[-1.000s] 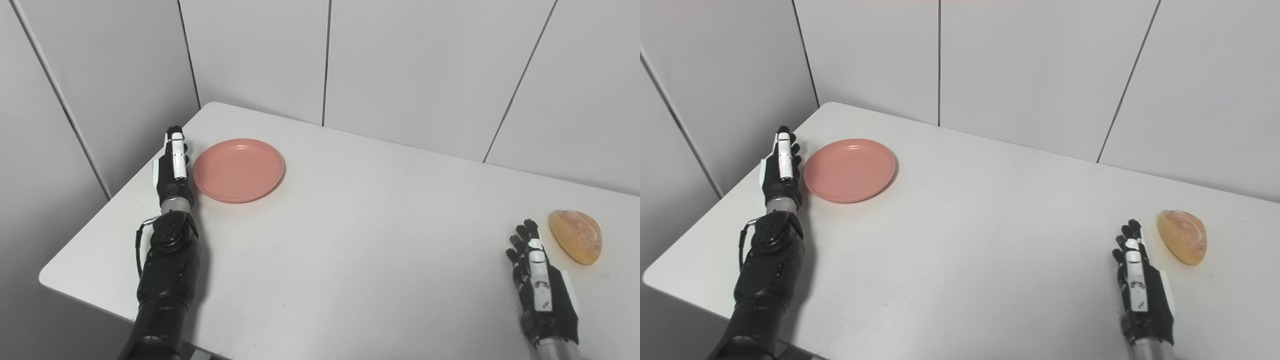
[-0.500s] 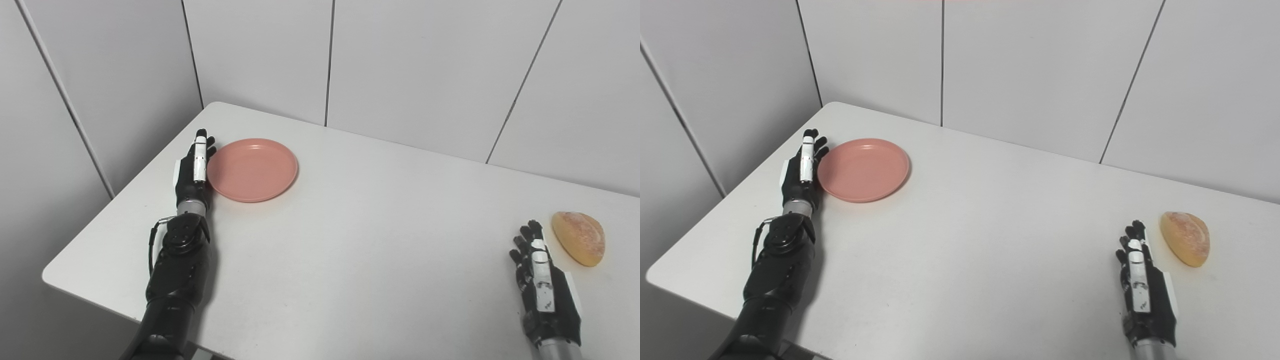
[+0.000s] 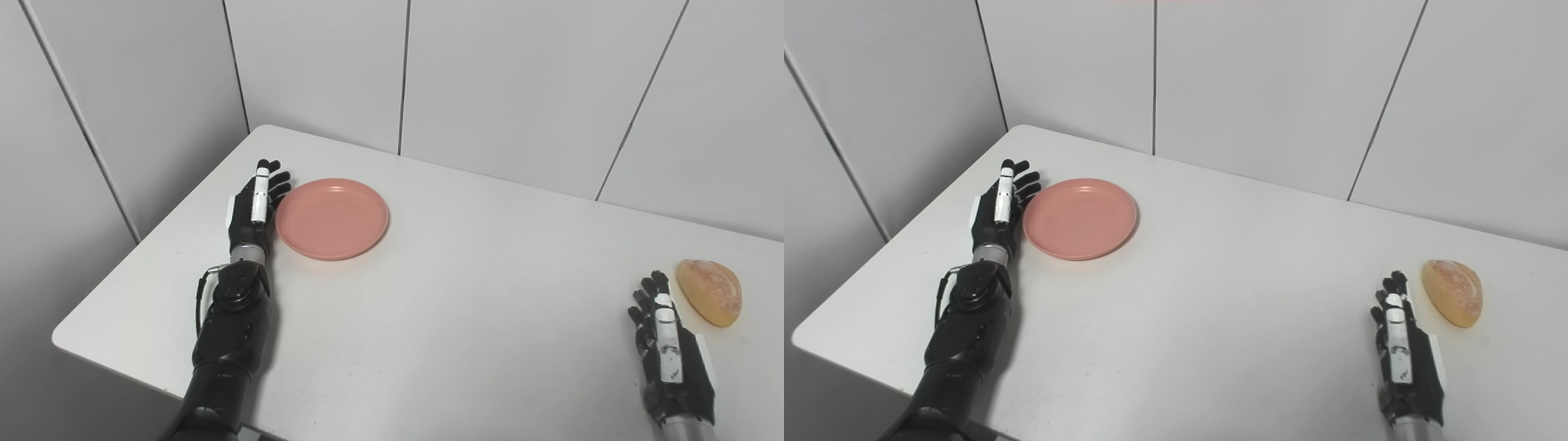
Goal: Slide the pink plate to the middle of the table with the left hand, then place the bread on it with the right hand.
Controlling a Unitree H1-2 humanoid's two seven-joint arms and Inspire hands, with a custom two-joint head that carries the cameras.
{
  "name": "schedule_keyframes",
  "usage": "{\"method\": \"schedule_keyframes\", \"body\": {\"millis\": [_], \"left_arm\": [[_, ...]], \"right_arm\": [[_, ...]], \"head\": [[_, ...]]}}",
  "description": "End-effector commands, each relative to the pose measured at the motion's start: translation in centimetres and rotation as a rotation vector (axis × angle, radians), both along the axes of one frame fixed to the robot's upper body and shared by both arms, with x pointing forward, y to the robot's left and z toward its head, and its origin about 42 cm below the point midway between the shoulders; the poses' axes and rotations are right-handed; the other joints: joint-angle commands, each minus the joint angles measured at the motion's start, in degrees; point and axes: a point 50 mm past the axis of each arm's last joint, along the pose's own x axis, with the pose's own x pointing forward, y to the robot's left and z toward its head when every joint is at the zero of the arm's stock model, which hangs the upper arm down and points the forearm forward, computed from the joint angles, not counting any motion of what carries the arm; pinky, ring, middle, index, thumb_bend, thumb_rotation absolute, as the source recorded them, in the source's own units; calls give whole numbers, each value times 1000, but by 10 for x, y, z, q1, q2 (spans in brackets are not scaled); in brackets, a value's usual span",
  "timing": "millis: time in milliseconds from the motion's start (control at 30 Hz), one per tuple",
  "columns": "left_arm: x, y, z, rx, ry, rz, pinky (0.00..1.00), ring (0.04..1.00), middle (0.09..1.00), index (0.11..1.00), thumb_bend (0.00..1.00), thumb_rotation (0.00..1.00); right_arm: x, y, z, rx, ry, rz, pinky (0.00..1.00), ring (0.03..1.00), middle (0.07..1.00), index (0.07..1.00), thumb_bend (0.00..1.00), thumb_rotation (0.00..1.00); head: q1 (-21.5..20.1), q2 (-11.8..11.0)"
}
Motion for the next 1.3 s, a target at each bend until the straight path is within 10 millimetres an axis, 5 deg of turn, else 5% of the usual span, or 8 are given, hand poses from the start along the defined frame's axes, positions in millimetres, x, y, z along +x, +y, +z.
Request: {"method": "schedule_keyframes", "body": {"millis": [0, 367, 1267], "left_arm": [[19, -13, 30, 3, -75, -57, 768, 747, 736, 736, 474, 922], [25, -52, 32, 65, -37, -193, 806, 785, 775, 768, 445, 985], [25, -107, 25, 21, -10, -362, 840, 847, 829, 819, 439, 961]], "right_arm": [[10, 1, 20, 11, -88, -3, 1000, 1000, 1000, 1000, 509, 927], [13, -1, 21, 0, -88, -17, 1000, 1000, 1000, 1000, 543, 915], [20, 15, 21, 4, -81, 1, 1000, 1000, 1000, 1000, 591, 900]], "head": [[2, 0], [7, 1], [-46, 13]]}}
